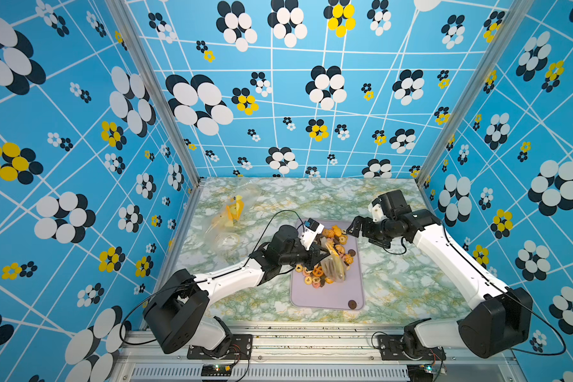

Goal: Pour cookies out of the ziploc bag
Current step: 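Pour the cookies out of the ziploc bag onto the tray.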

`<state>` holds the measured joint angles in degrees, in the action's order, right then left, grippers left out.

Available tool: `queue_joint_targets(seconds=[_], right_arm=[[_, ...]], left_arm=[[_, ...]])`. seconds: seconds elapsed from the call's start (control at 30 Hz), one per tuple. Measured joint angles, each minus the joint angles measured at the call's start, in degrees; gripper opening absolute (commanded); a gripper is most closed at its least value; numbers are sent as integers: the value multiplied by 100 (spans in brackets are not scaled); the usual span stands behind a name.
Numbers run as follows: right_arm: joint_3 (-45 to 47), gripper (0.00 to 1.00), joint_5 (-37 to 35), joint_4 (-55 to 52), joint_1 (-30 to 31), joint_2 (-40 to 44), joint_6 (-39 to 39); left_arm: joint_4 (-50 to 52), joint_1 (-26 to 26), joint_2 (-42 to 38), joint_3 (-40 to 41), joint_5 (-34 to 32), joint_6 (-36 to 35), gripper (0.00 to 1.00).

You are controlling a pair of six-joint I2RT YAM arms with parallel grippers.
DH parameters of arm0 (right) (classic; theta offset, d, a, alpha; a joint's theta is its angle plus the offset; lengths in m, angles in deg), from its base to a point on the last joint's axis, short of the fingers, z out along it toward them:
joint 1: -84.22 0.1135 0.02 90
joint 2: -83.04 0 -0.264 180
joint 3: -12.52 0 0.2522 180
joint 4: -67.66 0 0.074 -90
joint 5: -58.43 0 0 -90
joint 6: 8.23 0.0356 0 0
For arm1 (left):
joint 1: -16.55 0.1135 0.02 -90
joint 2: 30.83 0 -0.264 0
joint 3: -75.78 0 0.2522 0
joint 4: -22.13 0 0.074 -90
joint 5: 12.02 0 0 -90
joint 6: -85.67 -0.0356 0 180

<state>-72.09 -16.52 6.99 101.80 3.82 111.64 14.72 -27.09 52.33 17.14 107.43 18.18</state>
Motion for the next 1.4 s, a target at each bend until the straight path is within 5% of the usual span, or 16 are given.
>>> queue_joint_targets(seconds=[1.4], right_arm=[[280, 99, 26, 22, -111, -2, -68]], left_arm=[[354, 107, -162, -542, 487, 197, 0]])
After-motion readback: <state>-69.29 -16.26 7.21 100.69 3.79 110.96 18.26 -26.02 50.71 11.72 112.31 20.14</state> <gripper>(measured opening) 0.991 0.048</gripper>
